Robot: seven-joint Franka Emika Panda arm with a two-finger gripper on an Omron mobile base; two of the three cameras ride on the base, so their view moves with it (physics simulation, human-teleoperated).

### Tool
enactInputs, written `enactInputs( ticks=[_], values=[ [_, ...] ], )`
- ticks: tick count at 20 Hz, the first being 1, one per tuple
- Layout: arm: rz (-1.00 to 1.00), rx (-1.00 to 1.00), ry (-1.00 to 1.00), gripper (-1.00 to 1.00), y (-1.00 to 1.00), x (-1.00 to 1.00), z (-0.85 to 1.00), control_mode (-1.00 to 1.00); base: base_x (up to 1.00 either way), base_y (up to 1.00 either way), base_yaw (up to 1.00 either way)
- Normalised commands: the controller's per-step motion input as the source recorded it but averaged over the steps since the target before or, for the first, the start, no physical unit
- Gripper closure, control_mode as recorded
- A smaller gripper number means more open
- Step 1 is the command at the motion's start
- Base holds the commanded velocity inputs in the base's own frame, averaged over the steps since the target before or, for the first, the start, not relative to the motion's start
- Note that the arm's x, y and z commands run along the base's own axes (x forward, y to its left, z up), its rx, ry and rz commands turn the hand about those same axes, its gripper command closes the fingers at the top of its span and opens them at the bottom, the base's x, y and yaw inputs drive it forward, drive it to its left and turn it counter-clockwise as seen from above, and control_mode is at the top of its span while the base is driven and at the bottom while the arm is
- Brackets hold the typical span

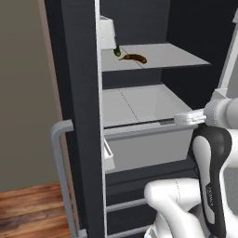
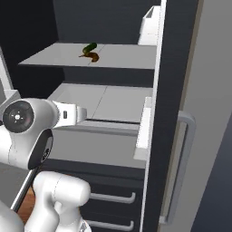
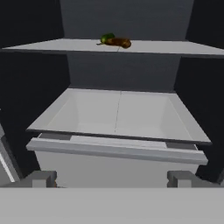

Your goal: Pick up the tangerine and banana from the fridge and place one fruit on each plate on the dining counter.

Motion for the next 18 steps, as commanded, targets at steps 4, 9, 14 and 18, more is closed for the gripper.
enactInputs(
  ticks=[4, 9, 14, 18],
  values=[
    [0.00, 0.00, 0.00, -1.00, 0.00, 0.00, 0.00, 1.00, 0.94, 0.09, 0.00],
    [0.00, 0.00, 0.00, -1.00, 0.00, 0.00, 0.00, 1.00, 0.93, 0.08, 0.00],
    [0.02, 0.00, 0.00, -1.00, 0.00, 0.35, 0.23, -1.00, 0.32, 0.01, 0.00],
    [0.01, -0.04, -0.01, -1.00, -0.01, 0.60, 0.72, -1.00, 0.00, 0.00, 0.00]
  ],
)
